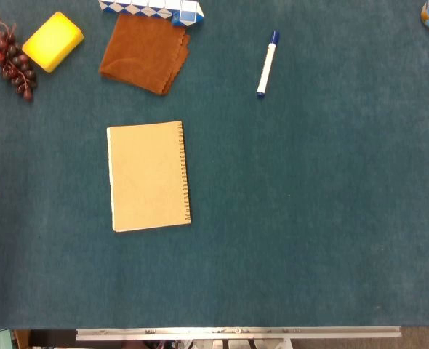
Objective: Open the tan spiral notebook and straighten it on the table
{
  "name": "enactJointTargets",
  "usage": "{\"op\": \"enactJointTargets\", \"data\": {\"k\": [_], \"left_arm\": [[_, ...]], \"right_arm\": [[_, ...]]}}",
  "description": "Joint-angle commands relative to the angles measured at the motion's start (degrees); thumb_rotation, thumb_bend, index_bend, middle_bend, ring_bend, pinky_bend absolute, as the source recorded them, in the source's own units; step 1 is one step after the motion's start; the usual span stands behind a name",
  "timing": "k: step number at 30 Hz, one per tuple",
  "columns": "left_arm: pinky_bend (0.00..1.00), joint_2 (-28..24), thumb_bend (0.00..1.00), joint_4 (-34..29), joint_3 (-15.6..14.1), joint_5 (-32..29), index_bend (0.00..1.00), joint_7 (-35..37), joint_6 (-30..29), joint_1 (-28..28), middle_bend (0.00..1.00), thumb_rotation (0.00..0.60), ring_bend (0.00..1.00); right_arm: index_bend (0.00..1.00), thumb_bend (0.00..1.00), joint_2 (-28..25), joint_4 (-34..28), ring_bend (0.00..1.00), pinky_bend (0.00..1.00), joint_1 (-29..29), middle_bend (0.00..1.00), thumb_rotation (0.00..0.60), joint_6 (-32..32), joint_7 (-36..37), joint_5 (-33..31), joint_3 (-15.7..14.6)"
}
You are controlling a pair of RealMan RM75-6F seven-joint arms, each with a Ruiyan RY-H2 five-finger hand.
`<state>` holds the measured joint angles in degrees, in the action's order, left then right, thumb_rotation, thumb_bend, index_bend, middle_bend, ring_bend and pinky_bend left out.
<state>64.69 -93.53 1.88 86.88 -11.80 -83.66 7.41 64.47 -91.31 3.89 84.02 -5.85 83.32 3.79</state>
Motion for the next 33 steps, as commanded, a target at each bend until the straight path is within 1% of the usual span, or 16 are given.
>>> {"op": "enactJointTargets", "data": {"k": [1,8,13,17,18,22,29,33], "left_arm": [[0.12,-0.1,0.44,0.2,0.0,0.2,0.15,-0.2,0.3,0.2,0.13,0.600,0.10],[0.12,-0.5,0.44,1.5,-0.7,2.8,0.15,1.2,2.5,2.2,0.13,0.600,0.10],[0.12,-0.6,0.44,5.2,-1.2,5.0,0.15,3.2,6.3,5.2,0.13,0.600,0.10],[0.13,1.5,0.44,11.9,-1.7,9.8,0.16,8.6,7.4,8.5,0.15,0.600,0.10],[0.13,2.3,0.44,14.2,-1.9,11.1,0.17,10.3,7.6,9.5,0.16,0.600,0.10],[0.13,4.3,0.43,20.2,-3.0,14.4,0.17,14.1,9.4,12.8,0.17,0.600,0.10],[0.13,8.8,0.30,29.0,-5.7,20.7,0.18,18.5,12.4,19.1,0.16,0.600,0.10],[0.13,12.2,0.28,34.2,-6.7,22.6,0.20,20.9,12.9,21.6,0.16,0.600,0.10]], "right_arm": [[0.38,0.32,-0.1,-0.1,0.34,0.41,0.0,0.39,0.600,0.0,-0.1,0.0,0.0],[0.38,0.32,-1.8,-1.5,0.33,0.41,0.8,0.38,0.600,0.3,-1.0,0.5,1.1],[0.38,0.32,-3.3,-2.9,0.33,0.41,1.8,0.38,0.600,-0.2,-1.4,0.2,2.2],[0.38,0.32,-3.5,-3.5,0.33,0.41,2.4,0.38,0.600,-0.8,-2.0,-0.4,2.8],[0.38,0.32,-3.4,-3.7,0.33,0.41,2.6,0.38,0.600,-1.0,-2.3,-0.4,2.7],[0.38,0.32,-3.4,-4.2,0.33,0.41,2.8,0.37,0.600,-1.5,-2.8,-0.2,2.3],[0.38,0.32,-4.1,-5.8,0.33,0.41,2.2,0.37,0.600,-0.7,-3.8,0.1,1.8],[0.38,0.32,-4.5,-6.7,0.33,0.41,1.8,0.37,0.600,-0.2,-4.3,0.0,1.5]]}}
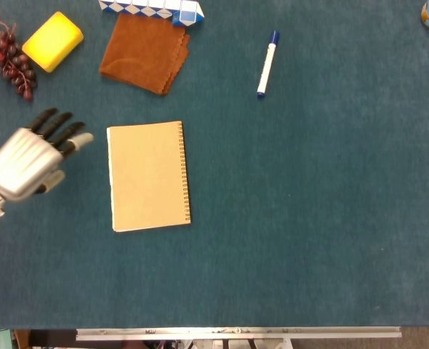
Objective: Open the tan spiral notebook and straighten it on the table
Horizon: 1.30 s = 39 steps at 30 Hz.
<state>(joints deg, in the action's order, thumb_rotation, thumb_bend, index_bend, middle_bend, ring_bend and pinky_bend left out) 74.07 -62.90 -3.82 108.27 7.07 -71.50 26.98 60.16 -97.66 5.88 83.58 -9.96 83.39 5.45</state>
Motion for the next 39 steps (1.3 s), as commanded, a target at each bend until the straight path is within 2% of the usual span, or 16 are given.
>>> {"op": "enactJointTargets", "data": {"k": [1,8,18,30,39], "left_arm": [[0.13,3.8,0.28,4.6,-1.2,1.3,0.21,2.2,0.7,2.4,0.16,0.600,0.10],[0.13,11.3,0.28,15.8,-3.5,3.8,0.23,5.6,0.3,5.6,0.16,0.600,0.10],[0.13,18.4,0.27,27.3,-7.1,4.8,0.26,11.1,-1.7,7.1,0.16,0.600,0.10],[0.13,22.0,0.26,32.9,-8.0,2.3,0.26,16.2,-4.0,7.2,0.16,0.600,0.10],[0.13,23.2,0.26,35.9,-9.5,1.7,0.26,17.4,-4.5,6.9,0.16,0.600,0.10]], "right_arm": [[0.38,0.32,-0.2,-0.4,0.33,0.41,-0.3,0.37,0.600,0.4,-0.2,-0.1,-0.2],[0.38,0.32,0.2,-0.5,0.33,0.41,-0.5,0.37,0.600,-0.3,-0.9,-1.3,-0.5],[0.38,0.32,0.4,-0.5,0.33,0.41,0.4,0.37,0.600,-2.6,-0.3,-1.6,-0.8],[0.38,0.32,0.5,-0.3,0.33,0.41,0.2,0.37,0.600,-2.2,-0.3,-2.0,-0.8],[0.38,0.32,0.5,-0.3,0.33,0.41,0.0,0.37,0.600,-2.0,-0.6,-2.3,-0.9]]}}
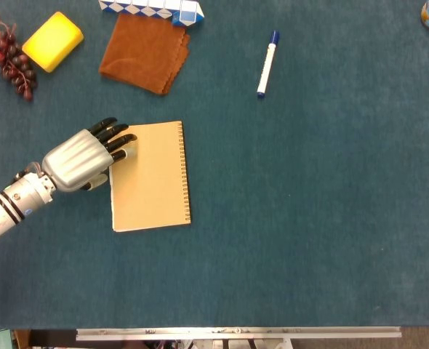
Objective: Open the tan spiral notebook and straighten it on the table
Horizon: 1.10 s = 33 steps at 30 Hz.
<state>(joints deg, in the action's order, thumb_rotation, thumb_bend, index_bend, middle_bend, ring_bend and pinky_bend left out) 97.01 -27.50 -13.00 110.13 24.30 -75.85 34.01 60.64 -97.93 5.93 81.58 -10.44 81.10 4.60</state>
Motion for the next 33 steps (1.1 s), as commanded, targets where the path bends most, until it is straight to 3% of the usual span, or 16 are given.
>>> {"op": "enactJointTargets", "data": {"k": [1,33], "left_arm": [[0.13,0.4,0.26,0.9,-0.5,-0.3,0.26,0.3,-0.3,-0.3,0.16,0.600,0.10],[0.13,3.7,0.26,4.2,-2.0,-2.7,0.25,4.3,-0.8,0.1,0.15,0.600,0.10]], "right_arm": [[0.38,0.32,0.0,-0.2,0.33,0.41,0.0,0.37,0.600,-0.1,-0.2,0.0,-0.1],[0.38,0.32,-0.2,-0.4,0.33,0.41,-1.7,0.37,0.600,2.8,0.4,1.0,-0.4]]}}
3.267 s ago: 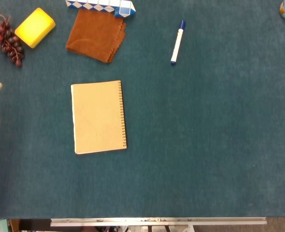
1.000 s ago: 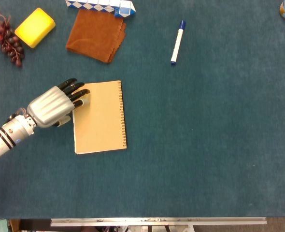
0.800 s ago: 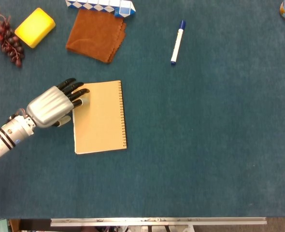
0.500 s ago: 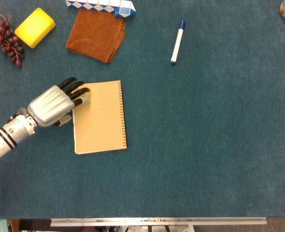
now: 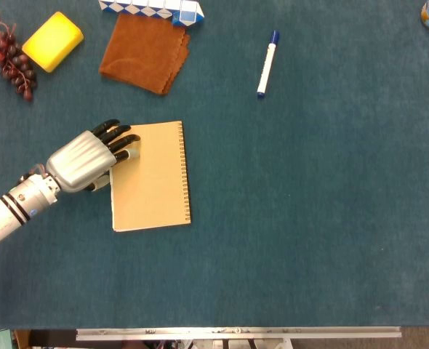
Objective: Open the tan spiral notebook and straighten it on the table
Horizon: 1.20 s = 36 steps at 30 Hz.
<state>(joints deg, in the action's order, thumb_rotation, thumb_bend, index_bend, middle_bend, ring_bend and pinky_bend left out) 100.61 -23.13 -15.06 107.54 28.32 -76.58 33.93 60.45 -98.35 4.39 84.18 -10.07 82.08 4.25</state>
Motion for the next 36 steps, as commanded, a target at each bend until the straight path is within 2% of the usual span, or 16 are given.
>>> {"op": "enactJointTargets", "data": {"k": [1,11,18,25,36], "left_arm": [[0.13,0.0,0.26,-0.4,0.0,-0.1,0.25,0.4,0.0,0.4,0.15,0.600,0.10],[0.13,-1.5,0.26,-6.4,0.8,-1.4,0.26,1.8,1.6,2.3,0.15,0.600,0.10],[0.13,-3.9,0.26,-13.6,2.1,-2.8,0.32,2.2,2.8,3.8,0.15,0.600,0.10],[0.13,-6.4,0.26,-20.8,3.6,-3.4,0.33,0.2,3.8,5.9,0.15,0.600,0.09],[0.13,-10.6,0.26,-33.1,5.1,-4.6,0.42,-0.8,8.1,9.2,0.15,0.600,0.09]], "right_arm": [[0.38,0.32,0.0,0.1,0.33,0.41,-0.2,0.37,0.600,0.3,0.1,0.0,0.0],[0.38,0.32,0.5,1.3,0.33,0.41,-0.8,0.37,0.600,0.9,1.4,-0.2,0.1],[0.38,0.32,0.9,2.3,0.33,0.41,-1.2,0.37,0.600,1.7,2.6,0.1,0.3],[0.38,0.32,1.1,3.2,0.33,0.41,-1.6,0.37,0.600,2.6,3.7,0.4,0.5],[0.38,0.32,1.8,4.9,0.33,0.41,-2.1,0.37,0.600,4.0,5.3,0.9,1.1]]}}
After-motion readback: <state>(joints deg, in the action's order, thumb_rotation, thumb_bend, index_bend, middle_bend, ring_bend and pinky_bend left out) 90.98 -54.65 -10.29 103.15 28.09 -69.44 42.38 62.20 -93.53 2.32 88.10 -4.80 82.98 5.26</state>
